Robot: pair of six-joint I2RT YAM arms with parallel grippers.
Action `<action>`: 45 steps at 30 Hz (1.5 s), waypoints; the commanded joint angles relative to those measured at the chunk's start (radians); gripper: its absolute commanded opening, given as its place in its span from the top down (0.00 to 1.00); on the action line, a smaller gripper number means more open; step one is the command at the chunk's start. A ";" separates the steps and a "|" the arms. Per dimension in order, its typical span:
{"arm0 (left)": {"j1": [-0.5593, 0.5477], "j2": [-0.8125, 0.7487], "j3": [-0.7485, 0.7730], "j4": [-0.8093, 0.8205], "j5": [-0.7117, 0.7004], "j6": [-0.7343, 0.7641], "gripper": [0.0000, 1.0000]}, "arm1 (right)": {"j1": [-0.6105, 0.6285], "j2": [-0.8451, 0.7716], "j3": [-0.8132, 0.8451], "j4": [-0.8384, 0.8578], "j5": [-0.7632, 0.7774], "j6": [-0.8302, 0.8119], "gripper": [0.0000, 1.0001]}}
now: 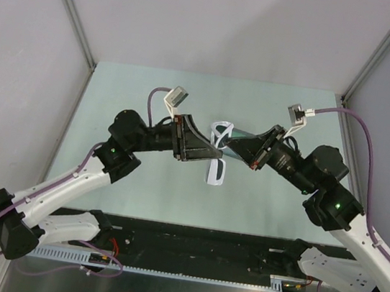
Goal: Organize the sunglasses
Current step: Pass from the right arm to the left, then close the right temple of the sunglasses on the sunglasses.
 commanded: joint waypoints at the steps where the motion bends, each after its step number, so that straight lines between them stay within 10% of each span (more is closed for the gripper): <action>1: -0.008 -0.023 -0.004 0.030 -0.013 -0.016 0.59 | 0.010 -0.012 -0.018 0.095 0.063 0.030 1.00; 19: -0.008 -0.013 0.005 0.028 -0.030 -0.017 0.90 | 0.015 -0.002 -0.022 0.080 0.063 0.034 0.88; 45: 0.009 0.017 -0.037 0.028 0.048 0.014 0.85 | -0.171 0.098 0.200 -0.076 -0.095 -0.121 0.13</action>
